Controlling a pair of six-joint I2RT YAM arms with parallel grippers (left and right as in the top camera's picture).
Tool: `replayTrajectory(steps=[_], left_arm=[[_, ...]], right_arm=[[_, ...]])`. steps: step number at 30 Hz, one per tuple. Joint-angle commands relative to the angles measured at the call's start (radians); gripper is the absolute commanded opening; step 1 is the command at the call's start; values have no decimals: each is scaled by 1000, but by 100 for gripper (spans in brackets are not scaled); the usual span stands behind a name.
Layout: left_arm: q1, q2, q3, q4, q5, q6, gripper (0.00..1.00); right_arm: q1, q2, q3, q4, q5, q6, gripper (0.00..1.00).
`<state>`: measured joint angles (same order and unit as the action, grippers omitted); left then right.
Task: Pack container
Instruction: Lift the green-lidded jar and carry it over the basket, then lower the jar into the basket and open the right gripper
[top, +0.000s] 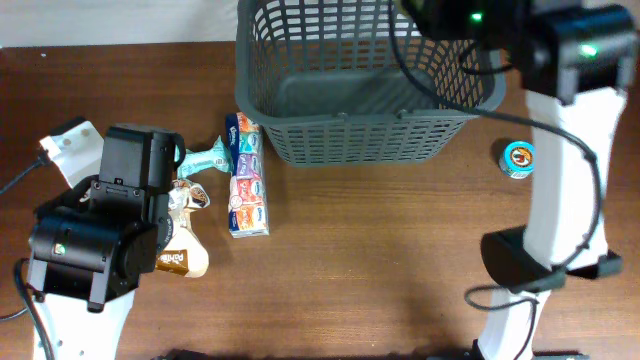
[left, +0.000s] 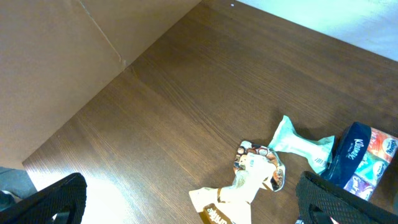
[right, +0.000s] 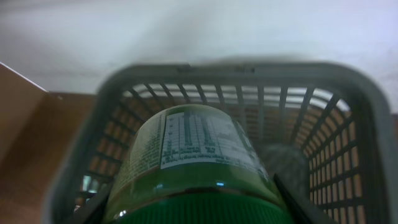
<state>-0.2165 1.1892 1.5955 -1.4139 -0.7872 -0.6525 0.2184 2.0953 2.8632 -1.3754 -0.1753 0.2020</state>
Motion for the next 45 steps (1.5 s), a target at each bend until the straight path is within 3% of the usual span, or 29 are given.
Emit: replayTrajectory(steps=[1,16,22,45], left_arm=[[5,1,10,-1,-21,-13,100],[5,1,10,-1,-21,-13,100],[5,1,10,-1,-21,-13,100],[5,1,10,-1,-21,-13,99]], right_arm=[[11,50,13,-6,39,-10,4],[10,229,3,-134,161,47,4],[9,250,-10,-163,245,72,4],[2,268,-209,-167,240,77,4]])
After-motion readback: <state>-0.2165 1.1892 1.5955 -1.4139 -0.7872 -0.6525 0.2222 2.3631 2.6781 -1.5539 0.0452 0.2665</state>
